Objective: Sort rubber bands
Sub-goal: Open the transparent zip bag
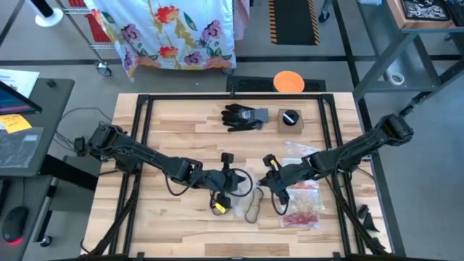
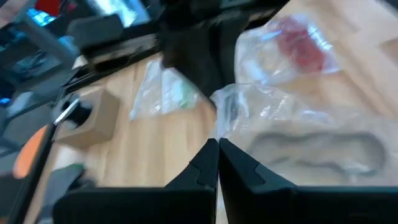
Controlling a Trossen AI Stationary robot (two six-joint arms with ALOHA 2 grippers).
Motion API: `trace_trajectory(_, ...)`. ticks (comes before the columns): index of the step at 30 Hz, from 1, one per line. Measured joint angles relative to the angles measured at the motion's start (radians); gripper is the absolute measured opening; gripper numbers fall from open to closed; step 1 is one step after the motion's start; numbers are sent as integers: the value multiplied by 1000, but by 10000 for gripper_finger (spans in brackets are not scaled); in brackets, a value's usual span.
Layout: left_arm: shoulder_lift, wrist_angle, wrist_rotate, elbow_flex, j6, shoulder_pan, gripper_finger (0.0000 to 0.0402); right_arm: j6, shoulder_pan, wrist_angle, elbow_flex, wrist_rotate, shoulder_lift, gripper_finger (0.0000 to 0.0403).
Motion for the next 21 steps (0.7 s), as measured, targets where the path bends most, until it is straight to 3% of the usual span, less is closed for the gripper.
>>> trace_trajectory(12,-12,-15,-253,18,19,-49,0,23,5,-57,9,-192,3,1)
trace_trajectory(21,-11,-28,-239,18,-17,-50,0,16,3,27,13,-215,0,25)
